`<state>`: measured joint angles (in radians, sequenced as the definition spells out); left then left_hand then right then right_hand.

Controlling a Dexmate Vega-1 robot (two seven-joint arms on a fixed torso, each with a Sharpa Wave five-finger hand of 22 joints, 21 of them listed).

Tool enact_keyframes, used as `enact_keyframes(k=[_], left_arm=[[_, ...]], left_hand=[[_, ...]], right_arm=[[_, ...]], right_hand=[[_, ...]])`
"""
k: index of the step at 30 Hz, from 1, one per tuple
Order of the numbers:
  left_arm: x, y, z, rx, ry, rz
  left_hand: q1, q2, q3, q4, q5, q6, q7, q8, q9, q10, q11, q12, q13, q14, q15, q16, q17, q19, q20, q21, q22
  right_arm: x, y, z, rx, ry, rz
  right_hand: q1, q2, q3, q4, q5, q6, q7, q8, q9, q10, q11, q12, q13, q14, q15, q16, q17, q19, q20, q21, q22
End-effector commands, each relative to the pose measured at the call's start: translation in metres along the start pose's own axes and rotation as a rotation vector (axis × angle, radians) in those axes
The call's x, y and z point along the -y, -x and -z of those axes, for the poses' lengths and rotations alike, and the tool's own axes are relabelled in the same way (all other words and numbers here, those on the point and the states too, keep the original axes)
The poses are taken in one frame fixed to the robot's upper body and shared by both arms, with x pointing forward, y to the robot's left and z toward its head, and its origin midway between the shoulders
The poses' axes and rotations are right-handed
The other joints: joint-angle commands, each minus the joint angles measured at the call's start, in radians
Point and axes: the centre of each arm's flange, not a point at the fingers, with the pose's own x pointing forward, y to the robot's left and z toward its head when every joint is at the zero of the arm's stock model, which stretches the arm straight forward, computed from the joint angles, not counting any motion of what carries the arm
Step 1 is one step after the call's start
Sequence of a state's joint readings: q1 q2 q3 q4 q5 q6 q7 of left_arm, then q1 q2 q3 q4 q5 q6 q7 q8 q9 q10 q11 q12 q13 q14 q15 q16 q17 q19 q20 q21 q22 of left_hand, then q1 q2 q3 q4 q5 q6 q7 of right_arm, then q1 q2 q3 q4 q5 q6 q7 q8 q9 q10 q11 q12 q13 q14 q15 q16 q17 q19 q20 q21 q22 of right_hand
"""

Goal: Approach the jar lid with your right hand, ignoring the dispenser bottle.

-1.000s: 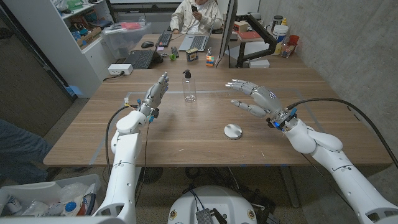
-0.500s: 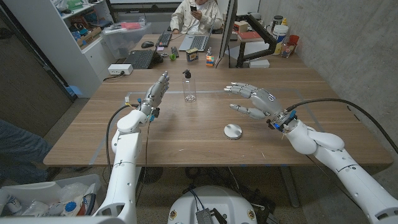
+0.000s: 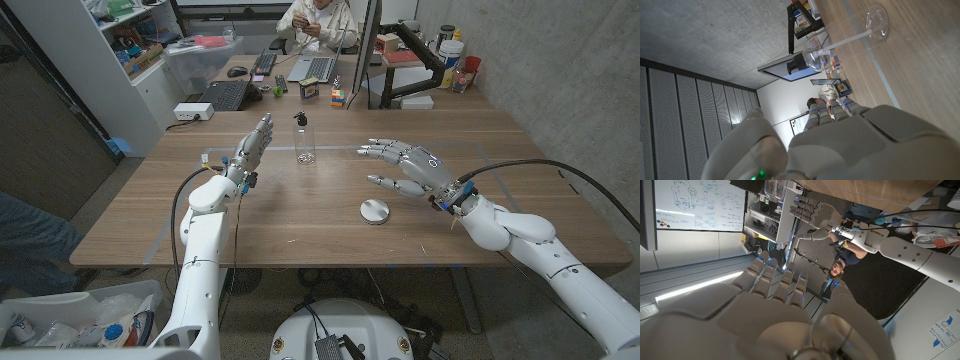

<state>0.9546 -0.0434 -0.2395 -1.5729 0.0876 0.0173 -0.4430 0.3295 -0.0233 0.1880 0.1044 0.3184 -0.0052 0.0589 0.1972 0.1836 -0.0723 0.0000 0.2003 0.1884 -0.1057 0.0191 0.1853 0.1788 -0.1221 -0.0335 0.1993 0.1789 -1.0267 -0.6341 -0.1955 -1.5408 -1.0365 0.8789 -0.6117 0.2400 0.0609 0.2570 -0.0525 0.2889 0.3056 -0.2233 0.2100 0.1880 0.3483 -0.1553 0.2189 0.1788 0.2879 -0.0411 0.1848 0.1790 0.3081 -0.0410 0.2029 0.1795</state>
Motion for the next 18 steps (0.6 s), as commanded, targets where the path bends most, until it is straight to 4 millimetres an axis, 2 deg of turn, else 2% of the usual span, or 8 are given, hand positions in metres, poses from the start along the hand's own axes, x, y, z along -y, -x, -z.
enact_keyframes(k=[1, 18], left_arm=[[0.0006, 0.0013, -0.0031, 0.005, -0.004, 0.004], [0.0035, 0.0037, -0.0031, -0.001, -0.008, 0.01]], left_hand=[[0.003, 0.005, -0.004, -0.002, 0.001, 0.002, 0.004, 0.002, 0.005, -0.007, -0.002, 0.002, 0.002, -0.008, 0.0, 0.003, 0.006, -0.011, -0.006, 0.001, 0.003], [0.004, 0.007, -0.007, -0.003, 0.0, 0.002, 0.004, 0.002, 0.005, -0.007, -0.002, 0.002, 0.002, -0.008, 0.0, 0.003, 0.006, -0.012, -0.005, 0.001, 0.003]], right_arm=[[-0.0083, -0.0006, -0.0056, 0.015, 0.011, -0.041], [-0.0176, -0.0011, -0.0089, 0.028, 0.015, -0.083]], right_hand=[[-0.005, 0.001, 0.002, -0.003, 0.007, 0.007, 0.002, -0.007, 0.004, 0.001, 0.005, 0.0, 0.006, 0.006, -0.103, 0.0, 0.003, 0.004, 0.001, -0.003, 0.001], [-0.005, 0.003, 0.003, -0.005, 0.01, 0.007, 0.002, -0.009, 0.005, -0.001, 0.01, -0.002, 0.006, 0.003, -0.096, -0.001, 0.003, 0.002, 0.013, -0.004, 0.001]])
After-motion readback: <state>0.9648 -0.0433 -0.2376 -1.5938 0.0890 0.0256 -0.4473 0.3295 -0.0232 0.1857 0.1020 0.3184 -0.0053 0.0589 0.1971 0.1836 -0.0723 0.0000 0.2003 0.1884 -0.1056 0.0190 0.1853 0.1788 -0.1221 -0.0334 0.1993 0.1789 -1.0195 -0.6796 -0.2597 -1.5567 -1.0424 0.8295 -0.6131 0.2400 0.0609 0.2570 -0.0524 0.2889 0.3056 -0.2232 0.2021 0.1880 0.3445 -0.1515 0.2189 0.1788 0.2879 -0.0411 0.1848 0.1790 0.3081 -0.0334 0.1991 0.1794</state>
